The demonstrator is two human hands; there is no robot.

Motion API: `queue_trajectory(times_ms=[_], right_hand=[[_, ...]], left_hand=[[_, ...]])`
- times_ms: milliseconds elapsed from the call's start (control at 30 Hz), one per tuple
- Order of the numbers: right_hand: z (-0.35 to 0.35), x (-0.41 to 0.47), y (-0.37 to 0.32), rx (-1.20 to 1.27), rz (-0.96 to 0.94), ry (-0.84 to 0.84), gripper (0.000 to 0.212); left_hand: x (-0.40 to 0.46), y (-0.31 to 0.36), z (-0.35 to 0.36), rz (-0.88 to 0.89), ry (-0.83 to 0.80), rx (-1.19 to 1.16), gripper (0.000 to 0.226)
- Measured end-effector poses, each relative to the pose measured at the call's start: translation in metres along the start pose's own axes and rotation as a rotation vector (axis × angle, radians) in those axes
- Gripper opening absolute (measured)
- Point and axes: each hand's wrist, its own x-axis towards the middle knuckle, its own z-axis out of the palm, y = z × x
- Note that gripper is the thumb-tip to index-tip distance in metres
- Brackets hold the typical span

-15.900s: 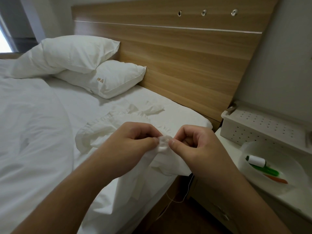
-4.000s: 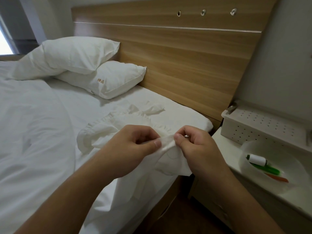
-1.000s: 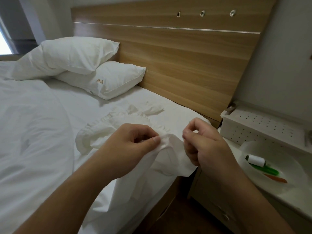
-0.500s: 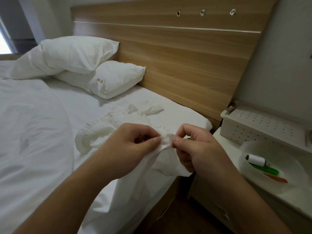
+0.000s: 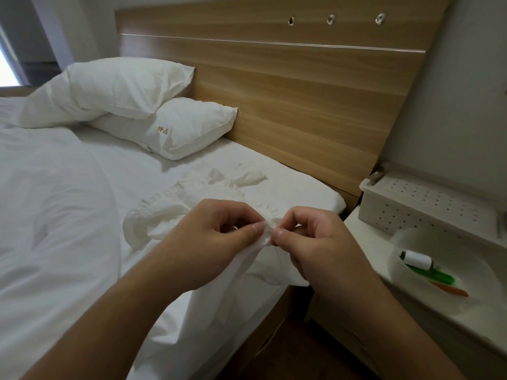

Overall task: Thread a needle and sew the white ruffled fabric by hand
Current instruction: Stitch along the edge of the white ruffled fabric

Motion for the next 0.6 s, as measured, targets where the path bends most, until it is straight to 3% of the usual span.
queue_trajectory(times_ms=[600], right_hand=[[-0.0017,-0.0004,0.0015,-0.082,-0.011,0.034,0.017]], left_hand=[[0.0011,-0.0027,0.0003,0.026,-0.017,0.019,0.015]])
